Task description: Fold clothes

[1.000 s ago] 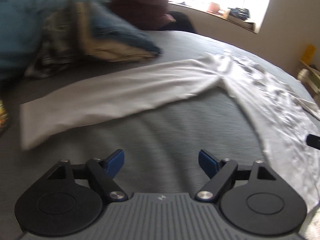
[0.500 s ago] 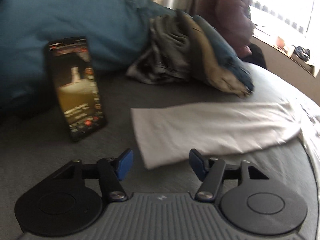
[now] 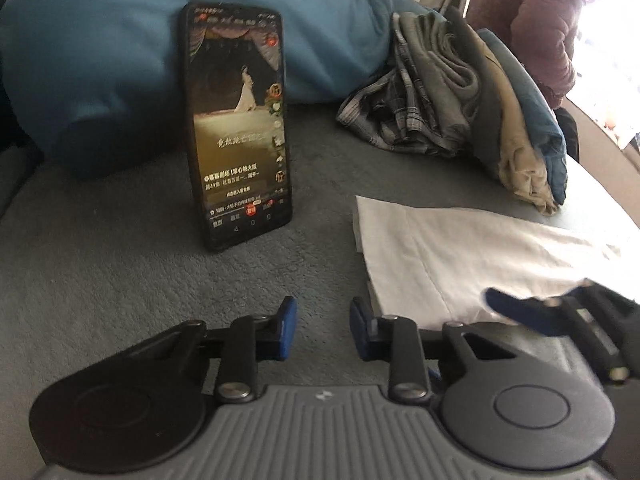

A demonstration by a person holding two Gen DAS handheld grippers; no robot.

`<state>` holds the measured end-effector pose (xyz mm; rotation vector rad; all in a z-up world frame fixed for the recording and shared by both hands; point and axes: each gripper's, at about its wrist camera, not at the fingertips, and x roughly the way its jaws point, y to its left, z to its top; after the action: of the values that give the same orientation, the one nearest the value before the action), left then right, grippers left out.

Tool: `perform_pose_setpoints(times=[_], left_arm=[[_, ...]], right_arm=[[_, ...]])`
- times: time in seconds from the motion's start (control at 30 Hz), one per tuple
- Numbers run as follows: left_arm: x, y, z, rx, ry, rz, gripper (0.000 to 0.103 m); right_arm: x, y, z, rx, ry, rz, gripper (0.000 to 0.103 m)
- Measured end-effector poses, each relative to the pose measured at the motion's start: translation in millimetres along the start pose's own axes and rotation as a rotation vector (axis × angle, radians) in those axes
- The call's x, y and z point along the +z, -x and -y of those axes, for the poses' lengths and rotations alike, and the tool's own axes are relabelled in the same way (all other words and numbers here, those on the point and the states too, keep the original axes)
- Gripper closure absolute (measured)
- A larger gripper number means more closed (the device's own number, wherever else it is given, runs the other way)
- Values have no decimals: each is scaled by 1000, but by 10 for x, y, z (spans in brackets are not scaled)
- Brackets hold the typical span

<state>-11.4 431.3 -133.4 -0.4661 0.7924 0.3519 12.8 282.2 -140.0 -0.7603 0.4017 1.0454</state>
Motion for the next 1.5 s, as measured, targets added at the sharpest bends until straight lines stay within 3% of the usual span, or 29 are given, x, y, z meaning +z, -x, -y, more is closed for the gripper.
perform_pose_setpoints(times=[0.17,0.27,0.33,0.57,0.63,0.8,1.07,1.27,1.4,1.47,1.5], left_arm=[[40,-48,-119,-26,55,-21,72],[76,-57,-121,-48,73,-21,69],[96,-53,-118,-73,96,-21,66],[138,-43,-187,-177,221,-46,55],[152,-47,-198,-190,252,-52,42],[166,-70,-155,-232,265,-52,26],[71,-287,-68,-317,319,-169,26],[-53,-388,-53,-325,354,-209,36],[-101,-399,-7,-291,338,-204,55],[-113,-396,33,-281,323,-197,68],[-118,-402,58,-276,315,-199,79]], right_arm=[[69,-257,-13,-33,-24,-27,54],[109,-282,-2,-59,-70,-38,87],[89,-277,16,-86,-104,-28,95],[-43,90,109,-135,-244,37,97],[-90,183,127,-145,-261,42,97],[-184,334,125,-149,-282,39,97],[-261,611,61,-153,-296,43,97],[-350,628,11,-137,-286,12,97],[-387,652,-39,-132,-295,2,97],[-396,662,-56,-131,-301,0,97],[-399,664,-58,-132,-304,0,97]])
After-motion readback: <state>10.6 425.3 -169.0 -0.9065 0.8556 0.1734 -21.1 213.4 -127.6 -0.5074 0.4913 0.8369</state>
